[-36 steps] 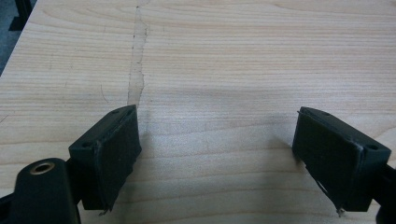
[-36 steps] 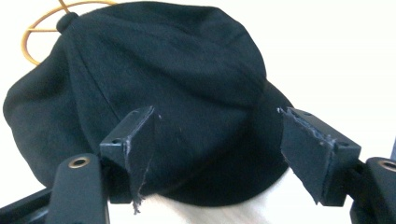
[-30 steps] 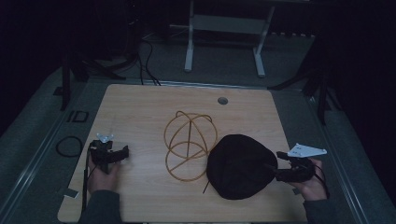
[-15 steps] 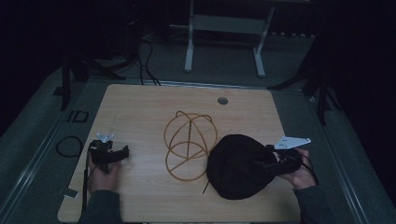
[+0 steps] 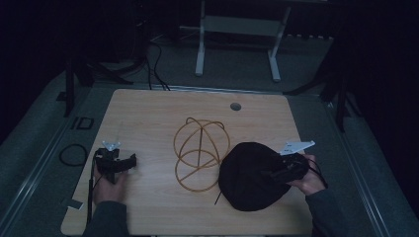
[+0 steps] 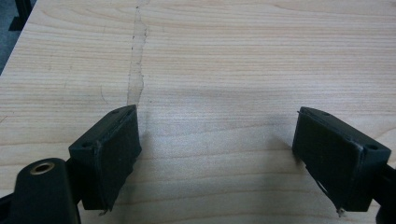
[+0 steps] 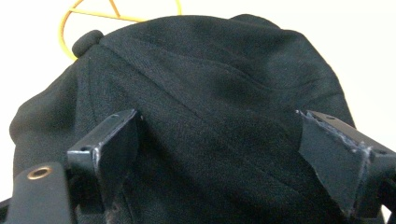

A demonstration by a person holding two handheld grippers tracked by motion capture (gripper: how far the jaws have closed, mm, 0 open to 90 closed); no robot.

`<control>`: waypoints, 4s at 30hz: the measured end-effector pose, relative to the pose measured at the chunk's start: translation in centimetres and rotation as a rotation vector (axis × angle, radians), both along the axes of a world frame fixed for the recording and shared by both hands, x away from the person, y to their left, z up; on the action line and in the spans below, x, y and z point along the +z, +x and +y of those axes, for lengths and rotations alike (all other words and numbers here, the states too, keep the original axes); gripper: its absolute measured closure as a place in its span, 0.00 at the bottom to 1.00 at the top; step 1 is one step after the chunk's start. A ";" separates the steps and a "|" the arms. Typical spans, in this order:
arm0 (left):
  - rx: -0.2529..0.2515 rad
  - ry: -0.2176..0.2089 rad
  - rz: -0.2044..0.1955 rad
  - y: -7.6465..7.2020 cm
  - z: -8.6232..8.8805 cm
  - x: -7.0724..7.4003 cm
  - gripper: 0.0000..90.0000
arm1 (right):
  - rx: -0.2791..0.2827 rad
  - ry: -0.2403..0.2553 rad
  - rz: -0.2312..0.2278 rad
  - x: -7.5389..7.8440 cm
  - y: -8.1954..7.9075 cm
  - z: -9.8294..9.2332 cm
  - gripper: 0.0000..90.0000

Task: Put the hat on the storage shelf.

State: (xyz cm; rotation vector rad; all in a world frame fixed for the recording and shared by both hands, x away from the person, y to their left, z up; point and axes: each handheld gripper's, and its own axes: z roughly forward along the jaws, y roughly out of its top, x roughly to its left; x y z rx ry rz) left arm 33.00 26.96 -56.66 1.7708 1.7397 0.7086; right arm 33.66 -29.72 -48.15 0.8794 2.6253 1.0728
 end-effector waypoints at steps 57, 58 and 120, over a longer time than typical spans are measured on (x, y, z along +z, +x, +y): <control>0.000 0.000 0.000 0.0 0.0 0.0 0.16 | -0.061 -0.010 -0.057 1.6 -0.2 0.0 0.96; 0.000 0.001 0.001 0.0 0.0 0.0 0.16 | -0.063 -0.010 -0.067 1.8 -0.3 0.0 0.97; 0.000 0.000 0.000 0.0 0.0 0.0 0.16 | -0.035 0.164 -0.068 6.6 0.0 -1.5 0.97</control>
